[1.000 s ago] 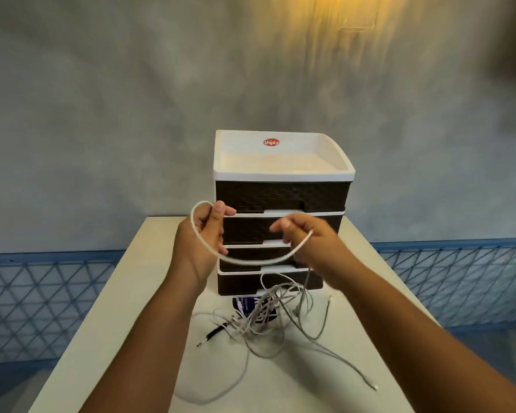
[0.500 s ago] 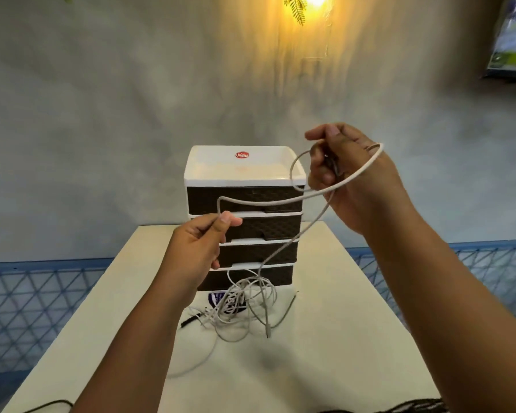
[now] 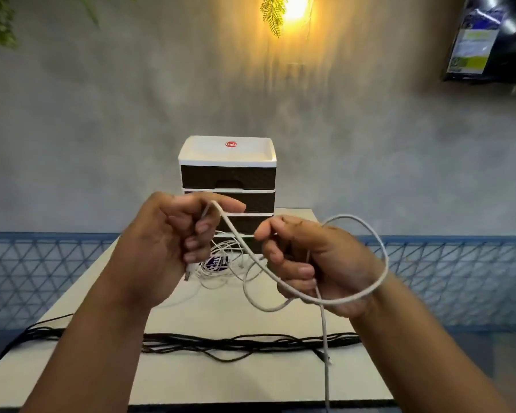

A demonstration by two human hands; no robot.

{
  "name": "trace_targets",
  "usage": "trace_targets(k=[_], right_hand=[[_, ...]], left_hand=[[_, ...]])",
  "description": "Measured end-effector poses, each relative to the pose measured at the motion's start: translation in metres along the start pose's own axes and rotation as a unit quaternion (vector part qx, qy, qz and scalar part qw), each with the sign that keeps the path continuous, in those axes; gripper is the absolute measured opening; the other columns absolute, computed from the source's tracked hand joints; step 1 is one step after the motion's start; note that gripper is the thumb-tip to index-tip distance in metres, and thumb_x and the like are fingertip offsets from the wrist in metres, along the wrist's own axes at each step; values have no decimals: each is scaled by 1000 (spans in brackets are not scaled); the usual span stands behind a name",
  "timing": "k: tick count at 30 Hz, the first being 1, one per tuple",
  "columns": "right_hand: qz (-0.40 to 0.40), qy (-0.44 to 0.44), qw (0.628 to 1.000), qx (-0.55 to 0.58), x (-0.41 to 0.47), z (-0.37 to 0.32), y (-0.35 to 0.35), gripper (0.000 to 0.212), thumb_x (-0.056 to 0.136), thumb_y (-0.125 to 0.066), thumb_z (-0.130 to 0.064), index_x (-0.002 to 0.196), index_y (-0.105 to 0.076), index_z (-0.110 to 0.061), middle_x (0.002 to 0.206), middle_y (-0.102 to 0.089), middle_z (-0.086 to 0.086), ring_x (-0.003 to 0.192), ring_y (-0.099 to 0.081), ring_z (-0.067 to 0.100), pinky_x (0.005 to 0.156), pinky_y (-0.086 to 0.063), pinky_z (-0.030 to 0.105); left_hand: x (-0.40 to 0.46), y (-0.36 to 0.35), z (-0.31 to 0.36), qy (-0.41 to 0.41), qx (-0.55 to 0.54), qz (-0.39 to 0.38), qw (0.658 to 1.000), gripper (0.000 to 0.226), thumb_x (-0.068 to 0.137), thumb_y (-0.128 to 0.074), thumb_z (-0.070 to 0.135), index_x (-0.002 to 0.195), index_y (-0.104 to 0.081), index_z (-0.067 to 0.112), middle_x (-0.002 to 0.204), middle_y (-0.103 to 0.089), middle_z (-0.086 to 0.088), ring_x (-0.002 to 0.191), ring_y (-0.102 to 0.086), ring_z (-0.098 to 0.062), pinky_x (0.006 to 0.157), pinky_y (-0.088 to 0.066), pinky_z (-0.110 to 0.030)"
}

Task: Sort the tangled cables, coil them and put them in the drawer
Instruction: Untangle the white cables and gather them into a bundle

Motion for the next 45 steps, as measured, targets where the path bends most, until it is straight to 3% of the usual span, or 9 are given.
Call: trace_targets(k=[6,8,14,18,26,30,34,39,45], right_hand=[[71,-178,981,-24,-45,135,36,21,91,-61,-26,99,-63,-7,78,-56,9,52,-48,13,47,-41,21],[82,-253,958,-106,-57,170,54,33,81,-72,-37,103,-66,-13,88,-61,4,71,-59,16,61,-47,28],[47,-366,815,-446,-83,184,90,53,83,-74,-29,132,-53,-33,135,-55,-3,121,-57,23,89,-54,44],[33,-352,724,-592,-79,160,90,49,95,-54,-9,139,-49,-28,141,-47,-1,114,-61,26,78,-60,35],[191,-2,924,-332,-25,96,27,26,104,-43,-26,115,-66,-18,100,-74,-2,100,-68,13,95,-50,28],[180,40,976,-116,-18,95,19,39,106,-34,-31,105,-59,0,63,-32,7,51,-35,20,61,-41,33],[183,58,981,-16,-8,105,23,36,99,-41,-36,105,-57,-5,62,-19,3,50,-12,13,48,-28,24],[171,12,982,-81,24,144,34,24,96,-49,-26,94,-61,-5,60,-40,5,44,-29,14,54,-37,28],[129,-128,975,-132,75,189,49,24,104,-43,-23,93,-59,-9,65,-55,6,53,-51,20,64,-46,31]], left_hand=[[-29,8,4,-9,307,108,945,26,96,-56,38,84,-76,26,55,-51,7,49,-45,-10,43,-36,-24],[-36,9,-5,25,408,116,905,17,92,-61,36,85,-75,29,75,-70,8,73,-65,-11,63,-54,-28],[-46,10,-15,91,573,78,811,14,90,-62,42,84,-68,32,85,-64,13,81,-58,-4,71,-49,-29],[-42,2,-15,89,619,41,779,13,90,-62,45,86,-67,33,85,-60,15,80,-56,-5,68,-48,-28],[-22,-29,-34,43,535,-38,843,8,89,-67,37,92,-72,31,85,-61,17,84,-58,-3,72,-50,-25],[-14,1,-43,44,465,29,884,16,88,-67,41,100,-71,30,92,-66,16,89,-62,-3,77,-56,-30],[-30,34,-67,29,610,156,776,35,89,-53,60,86,-60,27,90,-59,12,89,-52,-11,70,-44,-31],[-53,47,-147,316,206,157,913,71,89,-30,74,67,-68,18,65,-66,-3,70,-62,-21,79,-48,-37],[-7,95,-179,292,-218,277,889,33,104,-40,32,103,-59,6,62,-51,0,46,-42,-8,42,-38,-19]])
Point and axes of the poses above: each hand's wrist, its own x-axis towards the middle knuckle, its own y-axis out of the back of the hand, z = x × y, the point moved 6 cm from there along x, towards the middle knuckle
